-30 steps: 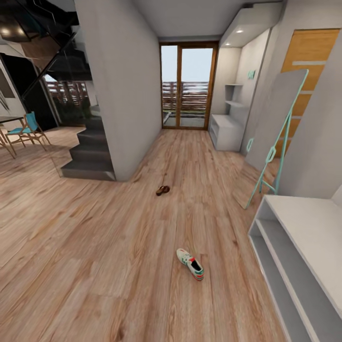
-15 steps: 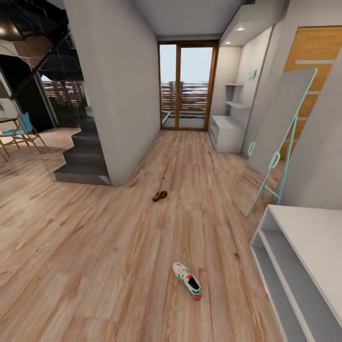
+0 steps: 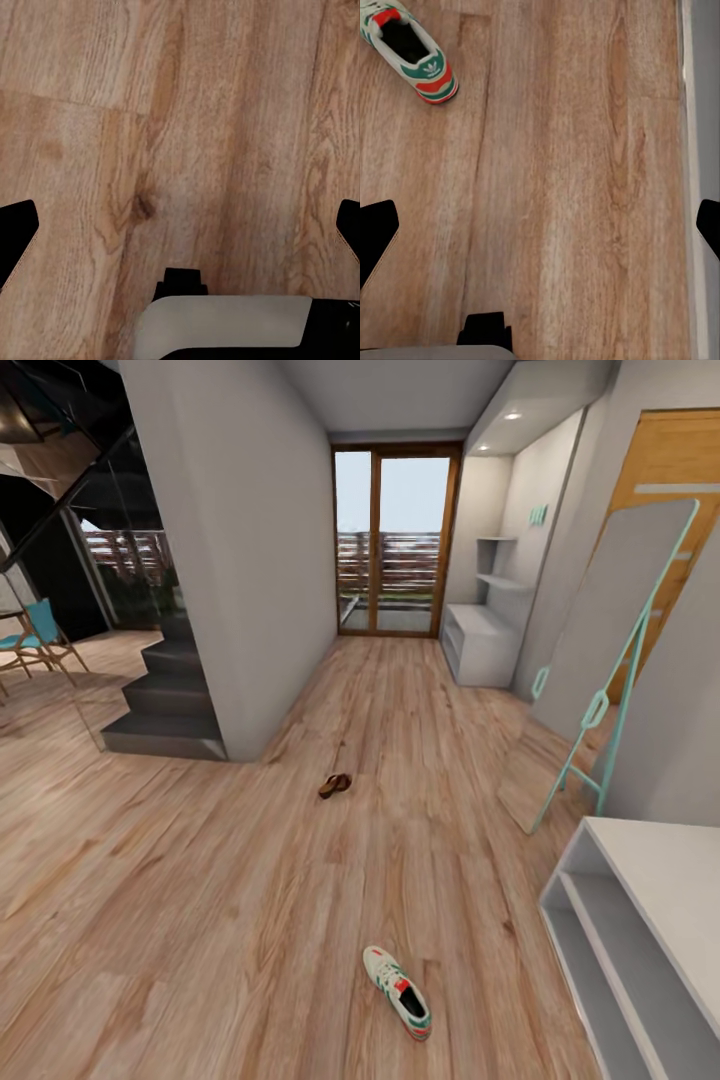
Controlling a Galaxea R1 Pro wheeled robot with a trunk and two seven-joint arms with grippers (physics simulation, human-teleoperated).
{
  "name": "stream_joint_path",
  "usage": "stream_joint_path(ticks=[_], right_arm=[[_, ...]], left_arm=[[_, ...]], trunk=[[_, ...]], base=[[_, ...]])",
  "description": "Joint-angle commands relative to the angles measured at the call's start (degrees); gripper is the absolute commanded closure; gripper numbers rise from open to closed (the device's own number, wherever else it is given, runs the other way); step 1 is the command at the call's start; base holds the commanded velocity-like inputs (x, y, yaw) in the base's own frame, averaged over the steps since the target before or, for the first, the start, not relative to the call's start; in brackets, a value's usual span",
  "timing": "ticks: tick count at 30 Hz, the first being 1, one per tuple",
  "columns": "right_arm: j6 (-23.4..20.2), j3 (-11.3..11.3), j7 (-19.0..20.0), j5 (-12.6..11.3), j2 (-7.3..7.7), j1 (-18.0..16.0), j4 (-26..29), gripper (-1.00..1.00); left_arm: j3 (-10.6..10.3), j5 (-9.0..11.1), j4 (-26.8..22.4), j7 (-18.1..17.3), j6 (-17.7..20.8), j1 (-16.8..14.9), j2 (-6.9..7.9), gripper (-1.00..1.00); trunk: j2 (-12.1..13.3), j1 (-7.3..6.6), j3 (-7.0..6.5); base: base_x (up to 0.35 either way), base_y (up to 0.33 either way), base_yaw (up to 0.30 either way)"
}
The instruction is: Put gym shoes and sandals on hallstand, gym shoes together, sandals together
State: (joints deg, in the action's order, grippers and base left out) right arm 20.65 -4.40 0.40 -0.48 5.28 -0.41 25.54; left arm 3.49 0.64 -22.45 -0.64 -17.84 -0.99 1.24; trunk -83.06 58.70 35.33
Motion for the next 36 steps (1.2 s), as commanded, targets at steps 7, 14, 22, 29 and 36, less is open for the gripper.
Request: stream_joint_path(ticks=[7,14,22,29,36], right_arm=[[0.2,-0.1,0.0,0.0,-0.01,0.0,0.0,-1.0],[0.2,-0.1,0.0,0.0,-0.01,0.0,0.0,-1.0],[0.2,-0.1,0.0,0.0,-0.01,0.0,0.0,-1.0],[0.2,-0.1,0.0,0.0,-0.01,0.0,0.4,-1.0],[0.2,-0.1,0.0,0.0,-0.01,0.0,0.4,-1.0]], left_arm=[[0.1,0.1,0.0,-0.1,-0.2,0.0,-0.01,-1.0],[0.1,0.1,0.0,-0.1,-0.2,0.0,-0.01,-1.0],[0.1,0.1,0.0,-0.1,-0.2,0.0,-0.01,-1.0],[0.1,0.1,0.0,-0.1,-0.2,0.1,-0.01,-1.0],[0.1,0.1,0.0,-0.1,-0.2,0.1,-0.01,-1.0]], trunk=[[0.0,0.03,0.05],[0.0,0.03,0.05],[0.0,0.03,0.05],[0.0,0.03,0.05],[0.0,0.03,0.05]], base=[[0.311,-0.071,0.0],[0.204,-0.116,0.103],[0.042,-0.021,0.056],[0.001,-0.012,0.001],[0.0,-0.164,0.0]])
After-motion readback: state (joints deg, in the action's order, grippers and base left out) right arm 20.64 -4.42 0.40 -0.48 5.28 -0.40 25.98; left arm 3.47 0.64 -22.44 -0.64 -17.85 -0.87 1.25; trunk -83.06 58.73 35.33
